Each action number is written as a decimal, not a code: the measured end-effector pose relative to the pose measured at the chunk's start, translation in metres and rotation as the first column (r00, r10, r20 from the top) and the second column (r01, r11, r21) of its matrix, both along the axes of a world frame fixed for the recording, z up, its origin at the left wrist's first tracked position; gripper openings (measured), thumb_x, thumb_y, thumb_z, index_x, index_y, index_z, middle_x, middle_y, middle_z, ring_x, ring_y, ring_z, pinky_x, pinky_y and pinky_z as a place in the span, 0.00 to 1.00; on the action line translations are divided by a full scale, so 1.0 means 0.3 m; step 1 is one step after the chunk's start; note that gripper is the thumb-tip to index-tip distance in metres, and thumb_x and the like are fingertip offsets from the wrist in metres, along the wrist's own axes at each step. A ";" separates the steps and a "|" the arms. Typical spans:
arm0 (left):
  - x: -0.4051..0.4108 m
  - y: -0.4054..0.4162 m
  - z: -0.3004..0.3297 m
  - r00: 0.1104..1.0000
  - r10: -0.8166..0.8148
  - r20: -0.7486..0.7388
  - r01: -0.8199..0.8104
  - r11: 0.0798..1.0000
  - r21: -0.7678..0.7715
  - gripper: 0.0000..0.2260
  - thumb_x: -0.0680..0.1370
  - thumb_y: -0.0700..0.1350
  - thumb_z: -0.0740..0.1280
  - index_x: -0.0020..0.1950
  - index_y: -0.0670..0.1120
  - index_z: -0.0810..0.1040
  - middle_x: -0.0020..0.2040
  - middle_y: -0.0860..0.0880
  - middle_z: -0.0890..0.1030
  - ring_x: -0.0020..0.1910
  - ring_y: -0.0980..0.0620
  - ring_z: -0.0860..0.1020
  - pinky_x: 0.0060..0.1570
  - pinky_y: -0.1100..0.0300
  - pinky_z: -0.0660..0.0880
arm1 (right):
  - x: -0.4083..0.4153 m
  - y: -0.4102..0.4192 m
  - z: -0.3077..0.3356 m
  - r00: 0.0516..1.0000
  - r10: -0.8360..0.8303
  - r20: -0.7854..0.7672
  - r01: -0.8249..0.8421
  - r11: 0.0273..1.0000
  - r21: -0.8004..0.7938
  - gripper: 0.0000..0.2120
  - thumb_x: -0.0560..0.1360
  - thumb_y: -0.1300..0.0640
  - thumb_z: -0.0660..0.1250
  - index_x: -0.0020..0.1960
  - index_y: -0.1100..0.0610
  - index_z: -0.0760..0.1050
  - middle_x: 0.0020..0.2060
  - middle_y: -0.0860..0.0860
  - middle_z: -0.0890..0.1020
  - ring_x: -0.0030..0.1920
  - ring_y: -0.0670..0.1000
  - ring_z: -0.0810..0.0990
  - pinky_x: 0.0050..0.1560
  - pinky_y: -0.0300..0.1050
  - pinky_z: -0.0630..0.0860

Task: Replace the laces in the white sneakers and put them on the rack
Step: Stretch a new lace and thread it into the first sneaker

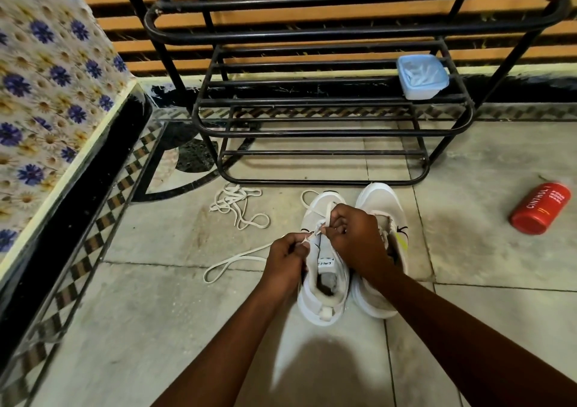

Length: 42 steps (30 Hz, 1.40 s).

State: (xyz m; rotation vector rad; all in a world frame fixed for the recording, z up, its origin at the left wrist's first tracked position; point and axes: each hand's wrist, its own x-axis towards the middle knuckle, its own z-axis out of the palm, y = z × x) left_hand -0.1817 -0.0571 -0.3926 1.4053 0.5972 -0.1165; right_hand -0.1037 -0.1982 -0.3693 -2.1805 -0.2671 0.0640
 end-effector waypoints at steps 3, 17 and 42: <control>0.005 0.003 -0.004 1.000 0.002 -0.005 -0.002 1.000 -0.023 0.10 0.81 0.36 0.64 0.54 0.43 0.84 0.52 0.35 0.85 0.47 0.42 0.82 0.51 0.47 0.76 | 0.002 0.011 -0.007 1.000 0.003 0.001 -0.003 1.000 -0.012 0.15 0.68 0.61 0.78 0.34 0.50 0.72 0.26 0.44 0.76 0.30 0.43 0.76 0.36 0.39 0.73; 0.010 0.001 -0.021 1.000 0.009 0.008 -0.009 0.998 -0.055 0.10 0.83 0.35 0.63 0.58 0.41 0.83 0.54 0.36 0.85 0.49 0.43 0.82 0.52 0.49 0.76 | 0.023 0.014 0.013 0.965 0.223 0.140 -0.195 0.962 -0.189 0.07 0.58 0.57 0.62 0.31 0.55 0.64 0.25 0.52 0.73 0.29 0.57 0.73 0.32 0.50 0.72; 0.029 -0.009 0.019 0.995 -0.100 -0.004 0.100 0.992 0.072 0.11 0.83 0.37 0.61 0.60 0.44 0.81 0.45 0.45 0.84 0.37 0.56 0.79 0.35 0.63 0.74 | -0.030 -0.047 -0.027 0.983 0.094 0.159 -0.067 0.984 -0.164 0.12 0.69 0.52 0.79 0.45 0.58 0.80 0.42 0.53 0.77 0.42 0.51 0.77 0.45 0.44 0.73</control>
